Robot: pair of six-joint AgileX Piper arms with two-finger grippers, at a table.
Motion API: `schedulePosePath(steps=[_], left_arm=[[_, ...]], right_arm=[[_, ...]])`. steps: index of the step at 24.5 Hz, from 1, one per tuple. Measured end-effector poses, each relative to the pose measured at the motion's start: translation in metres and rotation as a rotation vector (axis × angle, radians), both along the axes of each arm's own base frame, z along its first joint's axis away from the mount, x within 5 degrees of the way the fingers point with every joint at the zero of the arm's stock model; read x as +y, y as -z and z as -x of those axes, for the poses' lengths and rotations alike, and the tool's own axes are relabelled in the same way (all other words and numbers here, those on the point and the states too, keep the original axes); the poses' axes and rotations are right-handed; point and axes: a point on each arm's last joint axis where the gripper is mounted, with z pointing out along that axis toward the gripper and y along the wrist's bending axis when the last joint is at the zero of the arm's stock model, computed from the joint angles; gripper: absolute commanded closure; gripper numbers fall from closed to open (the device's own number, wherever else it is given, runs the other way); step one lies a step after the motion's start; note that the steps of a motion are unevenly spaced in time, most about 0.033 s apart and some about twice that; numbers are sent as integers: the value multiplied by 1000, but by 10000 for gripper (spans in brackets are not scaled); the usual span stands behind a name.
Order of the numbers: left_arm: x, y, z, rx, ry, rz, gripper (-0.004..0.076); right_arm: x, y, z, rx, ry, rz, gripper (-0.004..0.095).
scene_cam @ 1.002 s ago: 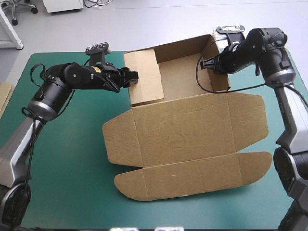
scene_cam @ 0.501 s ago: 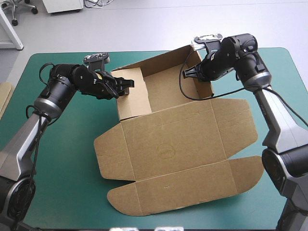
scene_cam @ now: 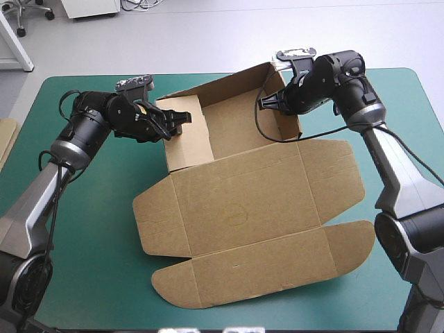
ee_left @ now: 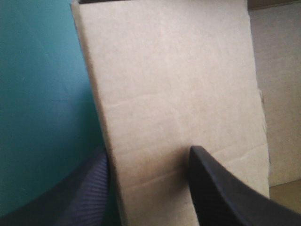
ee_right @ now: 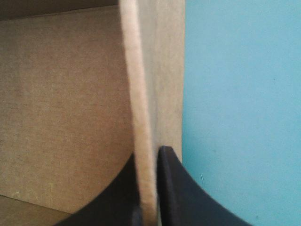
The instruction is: Fold the box
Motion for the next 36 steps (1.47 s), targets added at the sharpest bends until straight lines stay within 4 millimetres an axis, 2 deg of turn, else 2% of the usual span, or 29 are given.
schedulePosePath(steps=[5, 11, 14, 17, 19, 36], left_arm=[[0, -8, -3, -75, -16, 29, 356], [-4, -25, -7, -209, -49, 138, 379], [-4, -26, -8, -226, -55, 157, 459], [-4, -28, -9, -241, -58, 162, 648], [-2, -27, -10, -247, -59, 145, 736], [1, -26, -10, -258, -37, 84, 734]], right_arm=[[-7, -2, -5, -16, 24, -32, 917], [-34, -8, -13, -30, 51, -149, 916], [-35, -11, -12, -39, 50, -154, 917], [-35, -14, -12, -53, 41, -161, 917], [-36, -14, -12, -58, 31, -168, 917], [-38, -15, -12, -59, 30, -167, 908]])
